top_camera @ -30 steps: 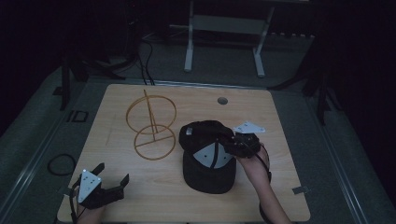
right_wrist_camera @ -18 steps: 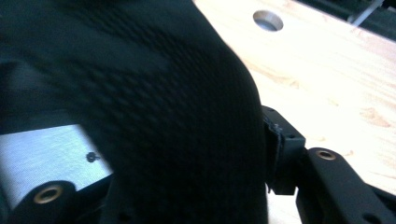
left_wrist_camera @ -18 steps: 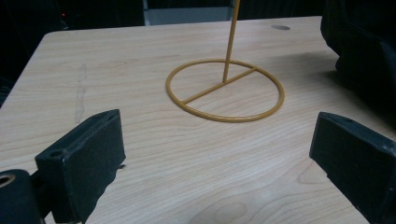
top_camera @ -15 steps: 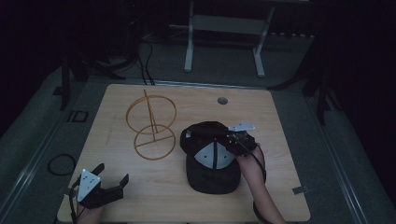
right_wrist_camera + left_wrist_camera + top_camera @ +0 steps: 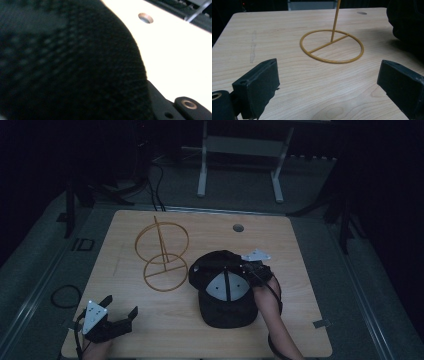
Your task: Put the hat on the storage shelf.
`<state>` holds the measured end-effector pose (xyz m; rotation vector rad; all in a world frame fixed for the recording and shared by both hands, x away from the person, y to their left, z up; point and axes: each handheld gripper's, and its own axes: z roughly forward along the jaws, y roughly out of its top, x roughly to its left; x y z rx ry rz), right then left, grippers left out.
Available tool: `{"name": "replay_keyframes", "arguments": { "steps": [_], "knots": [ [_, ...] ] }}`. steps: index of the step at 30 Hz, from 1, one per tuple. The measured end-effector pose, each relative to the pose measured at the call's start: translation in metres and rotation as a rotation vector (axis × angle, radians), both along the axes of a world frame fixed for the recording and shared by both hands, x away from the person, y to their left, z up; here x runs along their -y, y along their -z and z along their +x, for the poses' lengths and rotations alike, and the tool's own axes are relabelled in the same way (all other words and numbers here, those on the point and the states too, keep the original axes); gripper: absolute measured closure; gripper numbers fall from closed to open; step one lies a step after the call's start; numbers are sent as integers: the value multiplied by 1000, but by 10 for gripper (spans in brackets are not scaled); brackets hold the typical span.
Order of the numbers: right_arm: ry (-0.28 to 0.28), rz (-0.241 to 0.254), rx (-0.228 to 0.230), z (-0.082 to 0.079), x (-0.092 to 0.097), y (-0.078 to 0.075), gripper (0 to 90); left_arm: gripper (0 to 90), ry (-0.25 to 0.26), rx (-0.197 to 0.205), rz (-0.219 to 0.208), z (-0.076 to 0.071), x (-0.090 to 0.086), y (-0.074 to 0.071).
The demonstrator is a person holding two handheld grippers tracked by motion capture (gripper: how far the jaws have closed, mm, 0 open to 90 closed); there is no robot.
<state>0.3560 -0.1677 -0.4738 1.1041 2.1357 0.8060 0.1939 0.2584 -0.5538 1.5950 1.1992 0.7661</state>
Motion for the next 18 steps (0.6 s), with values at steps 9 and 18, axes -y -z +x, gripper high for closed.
{"name": "replay_keyframes", "arguments": {
  "steps": [9, 18],
  "knots": [
    [-60, -11, 88, -7, -18, -29, 900, 48, 10, -6, 2, 0, 1, 0],
    [-97, 43, 172, -20, -16, -66, 900, 48, 30, -14, 20, 0, 8, 0]
  ]
}}
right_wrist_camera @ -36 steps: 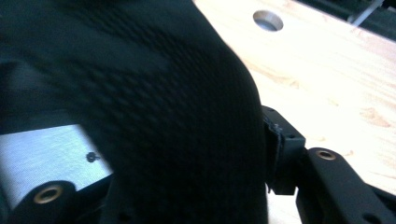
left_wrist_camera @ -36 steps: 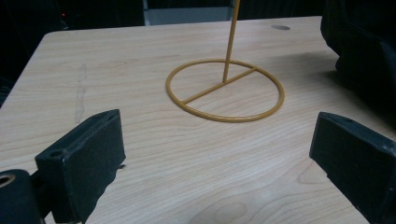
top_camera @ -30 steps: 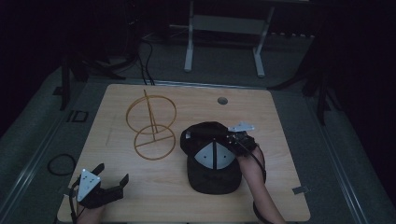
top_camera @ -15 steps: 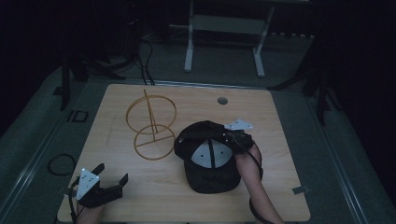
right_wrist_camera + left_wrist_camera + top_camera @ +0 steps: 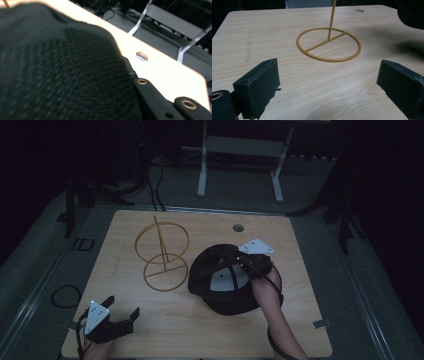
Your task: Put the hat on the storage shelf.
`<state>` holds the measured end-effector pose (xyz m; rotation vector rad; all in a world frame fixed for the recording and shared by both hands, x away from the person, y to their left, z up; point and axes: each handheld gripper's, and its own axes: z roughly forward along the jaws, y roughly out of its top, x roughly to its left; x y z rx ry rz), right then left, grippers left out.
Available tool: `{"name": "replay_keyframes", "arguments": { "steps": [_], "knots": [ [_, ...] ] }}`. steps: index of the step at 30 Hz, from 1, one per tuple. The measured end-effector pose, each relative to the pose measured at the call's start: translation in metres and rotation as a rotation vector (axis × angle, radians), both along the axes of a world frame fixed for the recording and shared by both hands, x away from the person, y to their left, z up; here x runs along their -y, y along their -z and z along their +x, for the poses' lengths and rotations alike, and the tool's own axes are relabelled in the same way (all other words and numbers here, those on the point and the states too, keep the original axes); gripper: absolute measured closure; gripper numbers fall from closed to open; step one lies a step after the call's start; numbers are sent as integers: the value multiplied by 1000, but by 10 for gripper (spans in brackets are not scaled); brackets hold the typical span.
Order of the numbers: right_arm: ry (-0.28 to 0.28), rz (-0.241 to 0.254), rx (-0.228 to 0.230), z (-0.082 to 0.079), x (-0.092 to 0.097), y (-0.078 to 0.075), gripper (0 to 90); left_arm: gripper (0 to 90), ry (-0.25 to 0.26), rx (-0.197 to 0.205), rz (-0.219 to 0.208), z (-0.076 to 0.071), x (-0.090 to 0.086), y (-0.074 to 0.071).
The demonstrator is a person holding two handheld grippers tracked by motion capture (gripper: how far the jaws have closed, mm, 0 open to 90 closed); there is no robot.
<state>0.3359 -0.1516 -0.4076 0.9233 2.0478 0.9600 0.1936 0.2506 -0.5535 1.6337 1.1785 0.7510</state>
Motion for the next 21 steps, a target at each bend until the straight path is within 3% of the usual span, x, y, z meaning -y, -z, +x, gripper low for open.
{"name": "replay_keyframes", "arguments": {
  "steps": [7, 14, 21],
  "knots": [
    [-1, 34, 68, -8, 9, -32, 900, 48, 38, -14, -5, -3, 15, -5],
    [-28, 81, 121, -17, 14, -63, 900, 48, 152, -9, -45, -8, 48, -24],
    [-43, 86, 154, -26, 12, -74, 900, 49, 254, -1, -53, -1, 80, -47]
  ]
}}
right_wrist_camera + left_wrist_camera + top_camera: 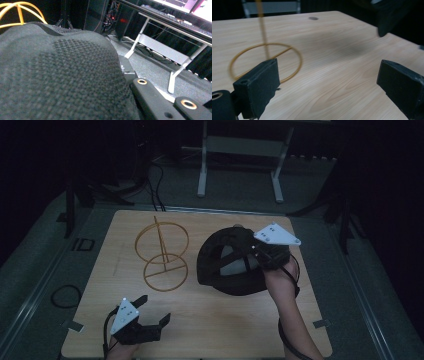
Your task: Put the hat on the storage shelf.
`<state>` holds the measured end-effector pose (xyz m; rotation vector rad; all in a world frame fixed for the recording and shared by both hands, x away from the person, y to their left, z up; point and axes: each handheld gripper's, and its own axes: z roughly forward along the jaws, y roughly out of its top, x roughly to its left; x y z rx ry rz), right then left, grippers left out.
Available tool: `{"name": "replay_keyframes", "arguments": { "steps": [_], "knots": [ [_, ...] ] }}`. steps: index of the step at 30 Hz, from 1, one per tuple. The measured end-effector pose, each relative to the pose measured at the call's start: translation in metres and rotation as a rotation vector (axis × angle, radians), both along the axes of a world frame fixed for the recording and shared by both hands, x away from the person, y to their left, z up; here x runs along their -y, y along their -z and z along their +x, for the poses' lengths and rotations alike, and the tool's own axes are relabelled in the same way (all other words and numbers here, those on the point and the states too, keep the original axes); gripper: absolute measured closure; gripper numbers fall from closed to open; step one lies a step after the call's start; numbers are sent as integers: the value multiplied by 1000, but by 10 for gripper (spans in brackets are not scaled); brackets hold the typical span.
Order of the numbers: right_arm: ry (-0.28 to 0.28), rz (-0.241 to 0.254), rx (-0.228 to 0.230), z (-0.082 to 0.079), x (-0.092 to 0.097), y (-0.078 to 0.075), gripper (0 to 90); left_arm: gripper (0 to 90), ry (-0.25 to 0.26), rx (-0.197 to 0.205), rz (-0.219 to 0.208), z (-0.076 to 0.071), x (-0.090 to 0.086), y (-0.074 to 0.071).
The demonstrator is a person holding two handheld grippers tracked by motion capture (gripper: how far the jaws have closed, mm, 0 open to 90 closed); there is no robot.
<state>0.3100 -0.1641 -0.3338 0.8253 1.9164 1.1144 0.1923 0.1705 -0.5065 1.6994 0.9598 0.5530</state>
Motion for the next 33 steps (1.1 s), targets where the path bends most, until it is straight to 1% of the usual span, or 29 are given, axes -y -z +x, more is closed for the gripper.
{"name": "replay_keyframes", "arguments": {
  "steps": [3, 4, 7, 8, 9, 10, 12, 14, 16, 17, 18, 19, 21, 23, 24, 25, 26, 28, 29, 30, 32, 33],
  "knots": [
    [-10, 15, 4, -3, 2, -1, 899, 49, 31, 20, 5, 3, 12, -11],
    [-13, 16, 7, -4, 2, 0, 899, 46, 46, 25, -1, 5, 15, -14],
    [-20, 21, 10, -7, 1, 0, 899, 55, 57, 21, 6, 10, 25, -25],
    [-20, 21, 10, -7, 1, 0, 899, 56, 57, 21, 6, 10, 25, -25],
    [-23, 20, 10, -7, 1, 1, 899, 56, 75, 30, 2, 15, 32, -34],
    [-27, 17, 9, -9, 0, 2, 899, 56, 80, 36, 6, 17, 36, -37],
    [-32, 12, 9, -10, -1, 3, 899, 59, 92, 51, 7, 21, 41, -43],
    [-37, 12, 8, -11, -2, 4, 899, 62, 100, 56, 11, 26, 46, -47],
    [-42, 14, 5, -11, -3, 6, 899, 66, 105, 63, 1, 29, 50, -51],
    [-47, 16, 3, -12, -3, 6, 899, 70, 113, 68, -1, 31, 52, -52],
    [-49, 19, 0, -12, -4, 7, 899, 70, 116, 75, 7, 33, 54, -53],
    [-52, 19, 0, -12, -4, 8, 899, 70, 118, 72, 10, 35, 56, -53],
    [-58, 21, -2, -13, -6, 10, 899, 71, 126, 73, -10, 37, 60, -54],
    [-64, 24, -3, -14, -7, 11, 899, 72, 130, 75, 11, 40, 66, -54],
    [-67, 23, -2, -14, -7, 11, 899, 72, 124, 77, 22, 43, 68, -55],
    [-72, 25, -5, -15, -7, 11, 899, 72, 113, 84, 22, 45, 70, -54],
    [-78, 34, -9, -16, -7, 12, 899, 74, 108, 87, 7, 48, 71, -53],
    [-90, 48, -12, -17, -7, 12, 899, 109, 87, 86, 0, 53, 75, -51],
    [-92, 50, -9, -19, -8, 12, 899, 111, 89, 91, -4, 54, 76, -50],
    [-96, 51, -8, -20, -8, 12, 899, 133, 92, 87, -10, 56, 77, -49],
    [-106, 45, -5, -22, -8, 11, 899, 152, 95, 97, -24, 57, 78, -50],
    [-109, 43, -3, -24, -9, 11, 899, 173, 99, 99, -17, 58, 79, -51]
  ]
}}
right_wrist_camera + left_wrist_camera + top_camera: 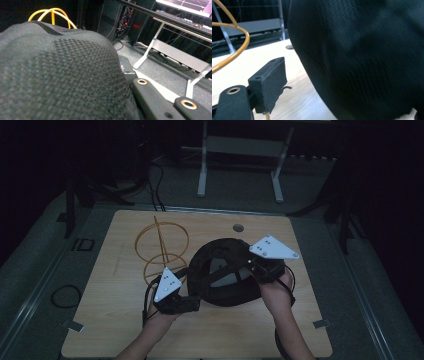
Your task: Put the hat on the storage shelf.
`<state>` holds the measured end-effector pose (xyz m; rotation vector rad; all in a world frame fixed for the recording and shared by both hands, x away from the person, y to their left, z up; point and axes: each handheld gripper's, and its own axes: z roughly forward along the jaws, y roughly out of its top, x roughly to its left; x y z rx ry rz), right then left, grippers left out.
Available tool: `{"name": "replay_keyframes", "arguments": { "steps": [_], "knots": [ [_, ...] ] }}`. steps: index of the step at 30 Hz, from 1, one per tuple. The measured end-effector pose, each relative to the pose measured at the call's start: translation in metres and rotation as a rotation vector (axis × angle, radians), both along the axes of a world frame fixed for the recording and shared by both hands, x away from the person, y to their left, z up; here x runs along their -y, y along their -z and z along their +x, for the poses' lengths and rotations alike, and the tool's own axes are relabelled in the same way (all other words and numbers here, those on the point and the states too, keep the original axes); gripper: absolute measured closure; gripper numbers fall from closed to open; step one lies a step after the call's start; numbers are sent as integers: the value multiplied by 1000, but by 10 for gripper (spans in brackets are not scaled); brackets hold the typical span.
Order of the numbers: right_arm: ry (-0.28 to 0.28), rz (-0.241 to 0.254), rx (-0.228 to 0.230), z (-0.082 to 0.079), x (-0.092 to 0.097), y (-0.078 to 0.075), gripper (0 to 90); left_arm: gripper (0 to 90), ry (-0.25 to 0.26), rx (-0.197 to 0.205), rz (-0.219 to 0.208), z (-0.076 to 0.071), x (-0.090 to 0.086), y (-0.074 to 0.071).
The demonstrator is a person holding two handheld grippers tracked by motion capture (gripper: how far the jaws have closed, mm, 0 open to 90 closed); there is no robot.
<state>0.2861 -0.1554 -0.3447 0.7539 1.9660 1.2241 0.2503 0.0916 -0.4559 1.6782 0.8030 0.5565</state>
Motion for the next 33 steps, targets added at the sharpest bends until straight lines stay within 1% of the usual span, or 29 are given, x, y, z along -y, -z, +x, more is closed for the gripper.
{"name": "replay_keyframes", "arguments": {
  "steps": [2, 5, 9, 11, 13, 15, 16, 17, 21, 23, 26, 27, 29, 31, 33],
  "knots": [
    [1, -5, 10, -2, 0, -1, 899, 210, 0, 3, -13, 0, 0, -2],
    [1, 3, 13, -4, 2, -2, 899, 257, -5, 2, -19, 3, -1, -6],
    [-3, -5, 15, -6, 1, -1, 899, 441, -26, 13, -30, 5, -1, -10],
    [-8, -9, 13, -7, 0, 0, 899, 557, -29, 23, -36, 6, -1, -12],
    [-11, -9, 11, -8, 0, 1, 899, 656, -49, 32, -28, 6, 0, -15],
    [-11, -11, 8, -9, 1, 2, 899, 772, -63, 34, -30, 6, 0, -16],
    [-13, -12, 7, -10, 2, 4, 899, 833, -68, 36, -24, 6, 1, -17],
    [-14, -14, 4, -10, 2, 5, 899, 875, -67, 40, -22, 5, 2, -17],
    [-14, 5, -13, -13, 6, 14, 898, 891, -52, 20, -22, 6, 4, -19],
    [-13, 20, -24, -13, 10, 19, 897, 893, -49, 23, -9, 5, 6, -19],
    [-11, 54, -52, -11, 16, 24, 894, 895, -52, 27, 11, 5, 8, -20],
    [-8, 59, -54, -11, 18, 25, 894, 895, -52, 25, 5, 5, 8, -21],
    [-9, 63, -48, -12, 20, 28, 893, 896, -55, 25, 10, 5, 9, -23],
    [-11, 64, -37, -13, 22, 30, 883, 897, -49, 21, 2, 6, 10, -26],
    [-15, 63, -31, -16, 23, 33, 858, 897, -54, 22, 11, 6, 10, -29]
  ]
}}
